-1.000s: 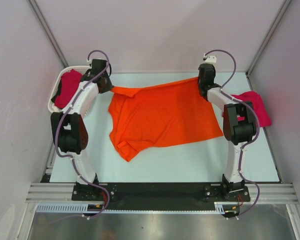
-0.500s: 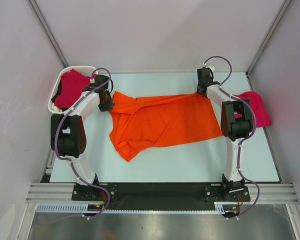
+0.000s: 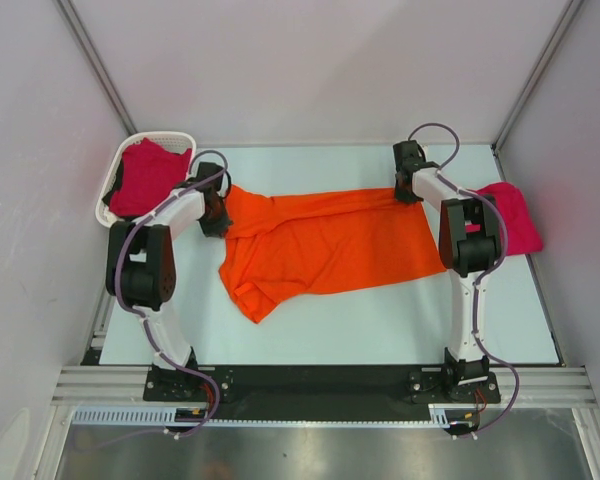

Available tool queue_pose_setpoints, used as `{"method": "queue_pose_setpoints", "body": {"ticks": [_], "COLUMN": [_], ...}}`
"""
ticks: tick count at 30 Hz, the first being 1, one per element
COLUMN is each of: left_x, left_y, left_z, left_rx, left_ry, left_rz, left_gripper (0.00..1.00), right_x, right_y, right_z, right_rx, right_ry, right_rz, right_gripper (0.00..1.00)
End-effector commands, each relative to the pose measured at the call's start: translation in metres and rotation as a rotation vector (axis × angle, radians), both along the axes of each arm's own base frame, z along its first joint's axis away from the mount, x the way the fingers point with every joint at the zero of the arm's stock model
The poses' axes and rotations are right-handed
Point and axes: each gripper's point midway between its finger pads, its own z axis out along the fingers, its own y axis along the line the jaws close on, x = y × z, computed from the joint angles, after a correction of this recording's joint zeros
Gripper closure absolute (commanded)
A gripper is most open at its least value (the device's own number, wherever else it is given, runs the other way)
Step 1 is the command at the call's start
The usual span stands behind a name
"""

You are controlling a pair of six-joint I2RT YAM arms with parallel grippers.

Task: Fold and stack the t-shirts
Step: Fold the flattened tshirt in 1/3 of the way

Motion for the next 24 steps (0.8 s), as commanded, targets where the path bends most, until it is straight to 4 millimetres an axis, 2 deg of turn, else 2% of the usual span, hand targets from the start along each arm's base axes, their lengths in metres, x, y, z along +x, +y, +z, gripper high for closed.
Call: {"method": "queue_pose_setpoints", "body": {"ticks": [1, 5, 6, 7, 12, 13, 14, 16, 18, 20, 24], "left_x": [-0.012, -0.014, -0.014, -0.013, -0.012, -0.012, -0.013, -0.016, -0.018, -0.021, -0.027], "left_y": [0.001, 0.0, 0.001, 0.0, -0.003, -0.004, -0.003, -0.001, 0.001, 0.003, 0.005], "left_z": [-0.012, -0.015, -0.013, -0.011, 0.001, 0.005, 0.007, 0.013, 0.016, 0.02, 0.017], "left_rx": [0.016, 0.017, 0.015, 0.015, 0.008, 0.008, 0.009, 0.017, 0.025, 0.03, 0.045], "left_ry": [0.034, 0.041, 0.035, 0.028, 0.003, -0.007, -0.008, -0.022, -0.026, -0.033, -0.022], "left_rz": [0.023, 0.02, 0.021, 0.019, 0.008, 0.006, 0.005, 0.01, 0.013, 0.012, 0.009], "left_gripper": [1.0, 1.0, 1.0, 1.0, 1.0, 1.0, 1.0, 1.0, 1.0, 1.0, 1.0], "right_x": [-0.006, -0.014, -0.011, -0.014, -0.012, -0.011, -0.014, -0.014, -0.017, -0.016, -0.022], "right_y": [-0.008, -0.008, -0.009, -0.009, -0.014, -0.015, -0.016, -0.016, -0.016, -0.015, -0.016], "right_z": [0.0, -0.006, 0.004, 0.004, 0.028, 0.04, 0.041, 0.056, 0.061, 0.075, 0.081], "right_rx": [-0.015, -0.019, -0.02, -0.023, -0.044, -0.044, -0.048, -0.045, -0.047, -0.044, -0.063], "right_ry": [0.035, 0.05, 0.015, 0.017, -0.051, -0.078, -0.081, -0.122, -0.137, -0.179, -0.175], "right_rz": [-0.047, -0.061, -0.067, -0.067, -0.085, -0.091, -0.093, -0.098, -0.101, -0.098, -0.11], "right_gripper": [1.0, 1.0, 1.0, 1.0, 1.0, 1.0, 1.0, 1.0, 1.0, 1.0, 1.0]}}
